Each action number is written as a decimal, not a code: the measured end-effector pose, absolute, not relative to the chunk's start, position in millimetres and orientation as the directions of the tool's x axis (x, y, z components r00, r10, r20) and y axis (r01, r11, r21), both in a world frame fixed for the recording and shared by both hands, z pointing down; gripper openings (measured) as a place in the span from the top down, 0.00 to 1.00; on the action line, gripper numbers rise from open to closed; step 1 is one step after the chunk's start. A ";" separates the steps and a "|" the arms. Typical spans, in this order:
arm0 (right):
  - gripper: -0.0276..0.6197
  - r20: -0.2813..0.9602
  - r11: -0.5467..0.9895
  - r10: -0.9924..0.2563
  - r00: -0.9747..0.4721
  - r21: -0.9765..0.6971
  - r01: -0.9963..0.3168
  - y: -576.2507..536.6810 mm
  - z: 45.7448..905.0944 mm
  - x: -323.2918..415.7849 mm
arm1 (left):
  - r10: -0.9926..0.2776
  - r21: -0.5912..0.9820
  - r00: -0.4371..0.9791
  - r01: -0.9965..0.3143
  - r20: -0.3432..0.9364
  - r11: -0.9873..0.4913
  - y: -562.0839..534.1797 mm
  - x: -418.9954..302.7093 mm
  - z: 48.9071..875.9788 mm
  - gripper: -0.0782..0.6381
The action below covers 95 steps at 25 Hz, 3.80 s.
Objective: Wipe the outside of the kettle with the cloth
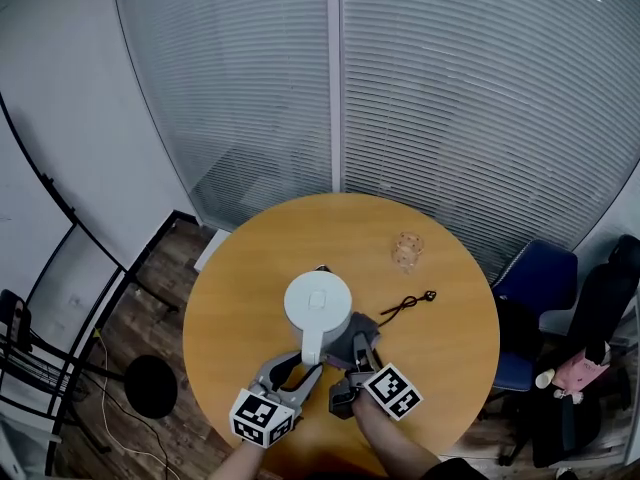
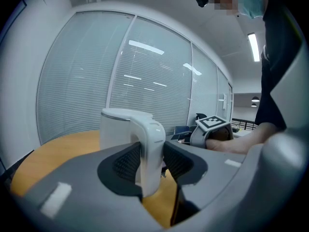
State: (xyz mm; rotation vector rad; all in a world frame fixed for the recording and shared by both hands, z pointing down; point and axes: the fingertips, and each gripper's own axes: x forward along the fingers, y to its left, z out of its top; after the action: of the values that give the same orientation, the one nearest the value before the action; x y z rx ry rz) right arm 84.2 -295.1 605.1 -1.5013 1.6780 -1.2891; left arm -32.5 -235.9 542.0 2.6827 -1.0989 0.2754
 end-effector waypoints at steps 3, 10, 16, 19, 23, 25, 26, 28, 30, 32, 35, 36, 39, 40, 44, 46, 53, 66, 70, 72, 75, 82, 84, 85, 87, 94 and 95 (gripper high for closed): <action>0.82 0.272 -0.148 -0.937 -0.222 -0.879 -0.453 -298.3 636.0 88.3 | -0.664 0.138 0.701 -0.708 0.260 -0.693 -236.3 -31.4 542.1 0.67; 0.82 0.392 -0.260 -0.901 -0.184 -0.830 -0.493 -307.2 686.5 95.3 | -0.665 0.145 0.700 -0.709 0.258 -0.690 -236.5 -30.8 542.1 0.67; 0.82 0.455 -0.301 -0.874 -0.172 -0.783 -0.545 -308.0 708.8 95.3 | -0.665 0.154 0.702 -0.708 0.255 -0.689 -235.6 -32.1 541.5 0.67; 0.82 0.478 -0.306 -0.861 -0.173 -0.759 -0.574 -307.7 714.1 94.3 | -0.662 0.153 0.704 -0.706 0.256 -0.691 -235.4 -33.2 541.5 0.67; 0.82 0.514 -0.325 -0.841 -0.170 -0.731 -0.601 -304.4 721.9 94.3 | -0.661 0.152 0.705 -0.705 0.257 -0.692 -235.0 -32.3 542.4 0.67; 0.82 0.520 -0.327 -0.837 -0.171 -0.726 -0.605 -303.3 722.1 95.7 | -0.661 0.154 0.705 -0.705 0.256 -0.693 -235.0 -31.6 542.2 0.67; 0.82 0.520 -0.328 -0.837 -0.170 -0.726 -0.605 -302.9 720.9 96.6 | -0.660 0.155 0.706 -0.704 0.257 -0.693 -235.2 -31.5 542.1 0.67; 0.82 0.513 -0.324 -0.842 -0.169 -0.730 -0.601 -301.9 715.7 98.3 | -0.659 0.156 0.706 -0.704 0.258 -0.693 -235.6 -32.4 542.3 0.67; 0.82 0.490 -0.301 -0.855 -0.172 -0.737 -0.605 -300.7 705.8 100.3 | -0.659 0.156 0.706 -0.704 0.260 -0.693 -236.0 -33.5 542.6 0.67; 0.82 0.460 -0.267 -0.869 -0.181 -0.745 -0.612 -297.7 692.7 103.0 | -0.660 0.155 0.705 -0.705 0.259 -0.692 -235.8 -33.4 542.8 0.67; 0.82 0.410 -0.213 -0.890 -0.201 -0.762 -0.611 -289.8 670.1 105.8 | -0.660 0.153 0.707 -0.703 0.254 -0.695 -235.0 -31.8 543.1 0.67; 0.82 0.389 -0.190 -0.897 -0.212 -0.770 -0.610 -287.3 661.4 105.2 | -0.659 0.152 0.708 -0.702 0.254 -0.696 -234.9 -31.4 543.3 0.67; 0.82 0.316 -0.104 -0.915 -0.249 -0.783 -0.613 -279.5 631.5 98.1 | -0.657 0.147 0.710 -0.700 0.254 -0.699 -235.1 -32.9 543.8 0.67; 0.82 0.291 -0.074 -0.920 -0.261 -0.786 -0.614 -276.5 621.1 95.3 | -0.657 0.146 0.709 -0.700 0.255 -0.699 -235.3 -33.1 544.1 0.67; 0.82 0.202 0.017 -0.935 -0.291 -0.795 -0.606 -264.0 583.2 91.6 | -0.658 0.132 0.706 -0.702 0.262 -0.700 -235.9 -30.4 545.2 0.67; 0.82 0.164 0.058 -0.941 -0.297 -0.785 -0.616 -259.1 564.0 91.1 | -0.658 0.123 0.705 -0.701 0.263 -0.702 -236.0 -29.2 545.2 0.67; 0.82 0.064 0.176 -0.942 -0.330 -0.741 -0.648 -231.5 518.3 74.7 | -0.659 0.115 0.711 -0.696 0.247 -0.709 -222.9 -34.8 543.7 0.67; 0.82 0.006 0.206 -0.963 -0.268 -0.627 -0.751 -180.6 490.2 44.6 | -0.649 0.096 0.742 -0.667 0.168 -0.739 -191.2 -71.4 527.0 0.72; 0.82 -0.002 0.202 -0.971 -0.238 -0.537 -0.819 -159.2 485.2 34.6 | -0.627 0.093 0.764 -0.642 0.150 -0.761 -179.9 -80.1 522.8 0.79; 0.82 0.000 0.201 -0.974 -0.228 -0.468 -0.861 -148.8 482.0 30.3 | -0.616 0.097 0.774 -0.631 0.143 -0.770 -174.0 -82.8 521.5 0.82; 0.82 0.008 0.207 -0.974 -0.226 -0.375 -0.903 -135.7 478.9 23.8 | -0.599 0.097 0.789 -0.612 0.136 -0.785 -164.9 -84.5 520.1 0.85; 0.82 0.025 0.231 -0.968 -0.248 -0.287 -0.930 -113.1 476.6 17.9 | -0.603 0.102 0.788 -0.615 0.126 -0.782 -145.3 -93.7 514.8 0.88; 0.82 0.032 0.242 -0.965 -0.260 -0.275 -0.930 -107.9 478.0 18.6 | -0.612 0.104 0.780 -0.624 0.126 -0.774 -139.5 -95.1 514.1 0.88; 0.82 0.036 0.248 -0.963 -0.268 -0.273 -0.929 -104.8 478.8 19.1 | -0.618 0.106 0.776 -0.630 0.129 -0.769 -135.8 -95.3 514.3 0.88; 0.82 0.045 0.263 -0.958 -0.285 -0.269 -0.927 -97.3 480.1 20.6 | -0.630 0.108 0.764 -0.644 0.137 -0.757 -126.8 -94.3 515.4 0.88; 0.82 0.080 0.307 -0.938 -0.337 -0.260 -0.916 -65.9 484.0 33.8 | -0.678 0.137 0.719 -0.694 0.149 -0.706 -88.8 -84.3 518.2 0.88; 0.82 0.084 0.313 -0.935 -0.344 -0.260 -0.913 -60.9 484.9 36.3 | -0.686 0.142 0.712 -0.702 0.152 -0.698 -83.0 -82.8 519.8 0.88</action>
State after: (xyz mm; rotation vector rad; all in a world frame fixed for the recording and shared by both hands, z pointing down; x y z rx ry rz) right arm 36.3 -60.9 484.9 -1.7487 2.4773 -0.4035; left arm -82.8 -83.0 519.8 2.7283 -1.1181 0.1288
